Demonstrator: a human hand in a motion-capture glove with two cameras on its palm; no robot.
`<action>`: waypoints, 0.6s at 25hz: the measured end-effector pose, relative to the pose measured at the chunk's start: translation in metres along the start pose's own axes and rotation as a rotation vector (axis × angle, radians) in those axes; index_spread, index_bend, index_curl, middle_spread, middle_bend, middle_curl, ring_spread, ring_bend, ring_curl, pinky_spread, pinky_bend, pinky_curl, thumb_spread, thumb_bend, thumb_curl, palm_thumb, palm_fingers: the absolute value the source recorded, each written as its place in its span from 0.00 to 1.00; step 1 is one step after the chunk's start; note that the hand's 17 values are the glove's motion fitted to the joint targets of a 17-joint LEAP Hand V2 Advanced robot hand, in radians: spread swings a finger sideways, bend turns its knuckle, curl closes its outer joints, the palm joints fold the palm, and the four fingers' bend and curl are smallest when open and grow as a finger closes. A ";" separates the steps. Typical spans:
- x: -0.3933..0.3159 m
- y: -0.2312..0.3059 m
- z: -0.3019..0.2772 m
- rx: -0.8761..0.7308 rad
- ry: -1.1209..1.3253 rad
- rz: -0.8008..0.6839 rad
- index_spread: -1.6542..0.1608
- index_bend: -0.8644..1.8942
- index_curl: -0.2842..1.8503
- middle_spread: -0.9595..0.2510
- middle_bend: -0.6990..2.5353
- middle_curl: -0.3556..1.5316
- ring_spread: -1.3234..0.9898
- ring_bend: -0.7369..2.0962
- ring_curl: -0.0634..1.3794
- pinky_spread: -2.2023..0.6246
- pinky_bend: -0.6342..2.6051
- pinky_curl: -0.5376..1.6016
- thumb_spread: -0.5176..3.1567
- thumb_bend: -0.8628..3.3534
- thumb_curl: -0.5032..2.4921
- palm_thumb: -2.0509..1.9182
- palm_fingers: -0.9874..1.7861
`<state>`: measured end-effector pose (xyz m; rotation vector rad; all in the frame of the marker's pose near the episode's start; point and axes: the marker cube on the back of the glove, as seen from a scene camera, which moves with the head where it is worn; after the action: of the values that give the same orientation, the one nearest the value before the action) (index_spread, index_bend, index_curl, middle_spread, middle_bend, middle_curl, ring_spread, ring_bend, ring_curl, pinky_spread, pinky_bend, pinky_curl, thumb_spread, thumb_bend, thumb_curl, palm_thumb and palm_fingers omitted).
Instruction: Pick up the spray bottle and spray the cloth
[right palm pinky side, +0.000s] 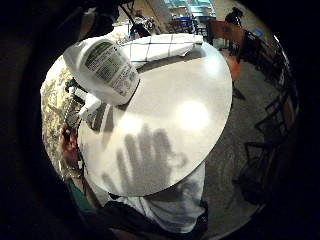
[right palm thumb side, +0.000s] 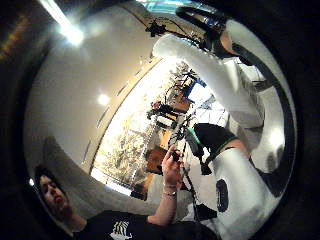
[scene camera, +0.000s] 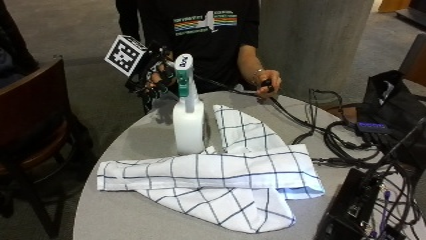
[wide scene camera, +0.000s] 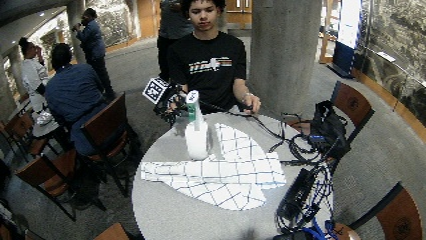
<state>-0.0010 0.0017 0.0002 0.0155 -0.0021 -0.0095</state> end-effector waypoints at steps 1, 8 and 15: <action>0.000 0.001 0.000 0.002 0.001 -0.001 0.82 0.41 0.17 0.78 0.33 0.24 0.57 0.37 0.10 0.82 0.27 0.28 0.24 0.28 0.21 0.65 0.61; 0.000 0.007 0.002 0.001 0.019 -0.010 0.76 0.39 0.23 0.78 0.33 0.28 0.58 0.37 0.17 0.85 0.27 0.33 0.33 0.28 0.22 0.67 0.59; 0.000 0.001 0.006 0.016 0.021 -0.008 0.74 0.38 0.25 0.79 0.32 0.31 0.58 0.37 0.19 0.86 0.26 0.35 0.37 0.27 0.24 0.68 0.58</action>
<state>-0.0012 0.0028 0.0064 0.0313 0.0188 -0.0178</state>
